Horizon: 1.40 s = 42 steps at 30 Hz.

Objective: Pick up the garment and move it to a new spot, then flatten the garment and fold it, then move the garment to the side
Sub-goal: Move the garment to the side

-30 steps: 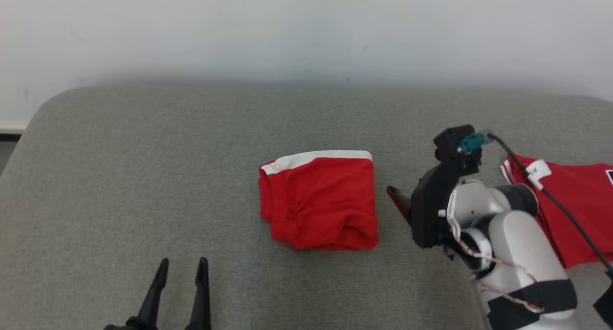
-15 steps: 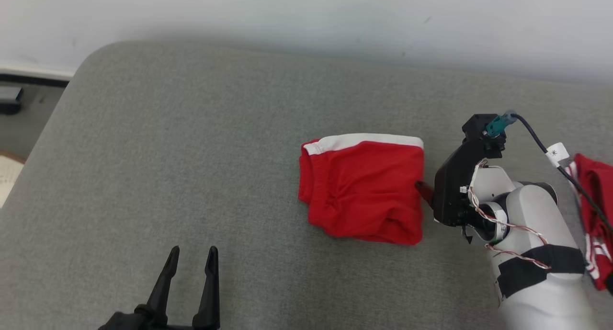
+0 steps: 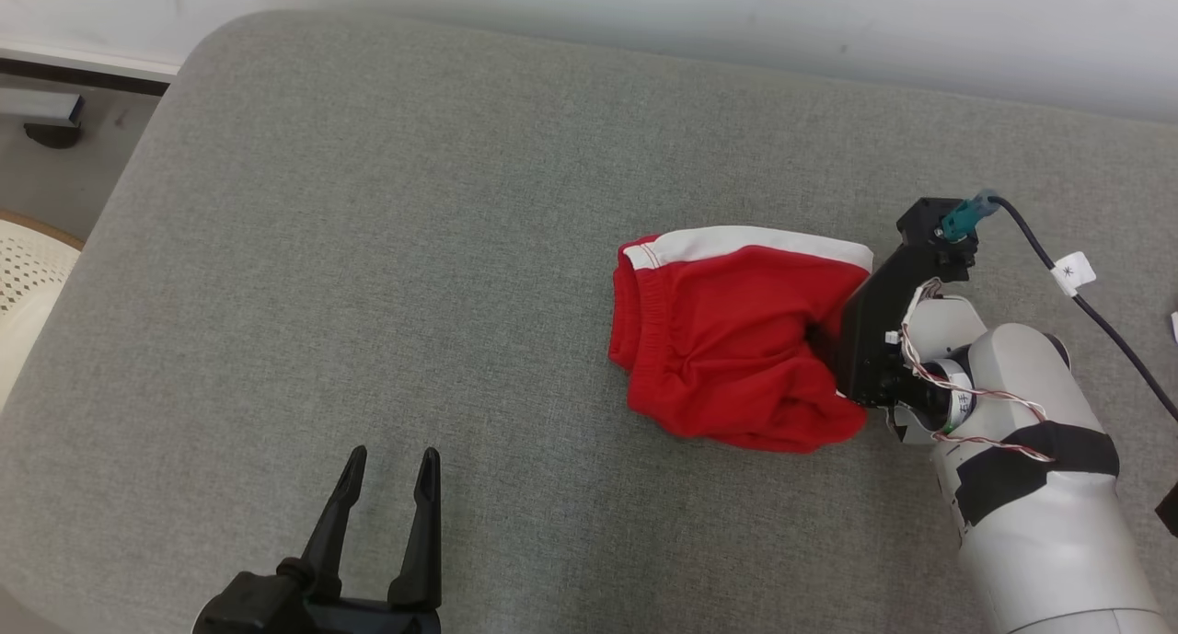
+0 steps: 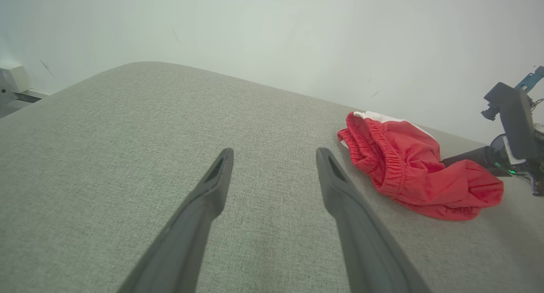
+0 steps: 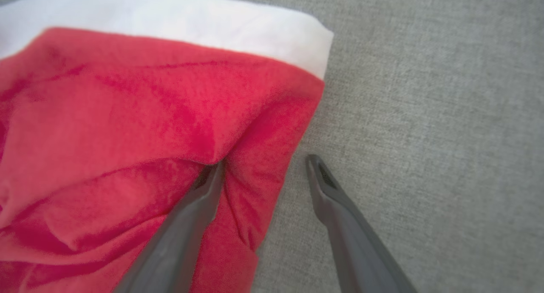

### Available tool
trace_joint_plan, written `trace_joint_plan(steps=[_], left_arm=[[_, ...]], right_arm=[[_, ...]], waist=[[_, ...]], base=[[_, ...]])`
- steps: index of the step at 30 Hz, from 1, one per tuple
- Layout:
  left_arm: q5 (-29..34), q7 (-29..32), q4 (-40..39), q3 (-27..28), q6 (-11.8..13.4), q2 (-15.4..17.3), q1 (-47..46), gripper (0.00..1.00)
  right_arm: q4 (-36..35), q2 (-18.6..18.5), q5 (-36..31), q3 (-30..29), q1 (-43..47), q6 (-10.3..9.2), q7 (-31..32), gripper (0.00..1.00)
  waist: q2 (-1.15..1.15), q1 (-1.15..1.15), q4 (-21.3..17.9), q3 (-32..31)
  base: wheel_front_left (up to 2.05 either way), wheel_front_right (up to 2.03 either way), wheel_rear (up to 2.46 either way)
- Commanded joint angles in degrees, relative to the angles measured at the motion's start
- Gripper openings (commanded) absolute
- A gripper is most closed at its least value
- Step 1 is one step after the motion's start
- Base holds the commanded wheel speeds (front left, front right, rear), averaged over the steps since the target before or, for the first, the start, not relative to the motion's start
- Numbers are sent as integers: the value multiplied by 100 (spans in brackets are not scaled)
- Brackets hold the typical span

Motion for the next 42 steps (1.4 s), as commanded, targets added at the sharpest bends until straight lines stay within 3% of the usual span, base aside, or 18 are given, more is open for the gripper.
trace_joint_plan(steps=[1, 2, 3, 5, 6, 15, 23, 28, 33, 37, 42], left_arm=[[-66, -16, -3, 4, 7, -11, -86, 100], [-71, -16, 4, 14, 7, -13, -93, 100], [-81, -16, 14, 19, 7, -15, -101, 100], [-83, -16, 29, 33, 7, -18, -104, 100], [-85, -16, 32, 40, 7, -17, -95, 100], [-7, -15, -5, 165, 7, -22, -34, 100], [132, -16, -146, 411, 7, -4, 94, 100], [170, -16, -249, 523, 7, 7, 151, 100], [138, -16, -255, 502, 7, 33, 126, 100], [84, -16, -227, 461, 7, 72, 70, 100], [23, -16, -209, 359, 8, 155, 11, 100]], right_arm=[[193, 39, 16, 52, 153, -13, 23, 98], [263, 44, 7, 82, 132, -13, 3, 62], [321, 45, -24, 109, 102, -13, -11, 50], [379, 44, -58, 175, 63, -13, -74, 11], [391, 31, -80, 201, 29, -14, -109, 0], [83, 2, -83, 635, 89, -14, -307, 0], [-1189, -19, -207, 983, 638, -14, 110, 0], [-2330, -514, -92, 1284, 1108, -14, 669, 0], [-3238, -1238, 119, 1403, 1409, -14, 1125, 0], [-3475, -1722, 127, 1372, 1382, -14, 1143, 0], [-3234, -2102, -72, 1300, 1153, -14, 924, 0]], waist=[[0, 0, 9, 26], [0, 0, -1, 28], [0, 0, -14, 29], [0, 0, -58, 9], [0, 0, -85, -1], [0, 0, -578, -186], [0, 0, -1273, -476], [0, 0, -1618, -564], [0, 0, -1827, -569], [0, 0, -1880, -527], [0, 0, -1793, -401]], base=[[0, 0, 0], [0, 0, 0], [0, 0, 0], [0, 0, 0], [0, 0, 0], [0, 0, 0], [0, 0, 0], [0, 0, 0], [0, 0, 0], [0, 0, 0], [0, 0, 0]])
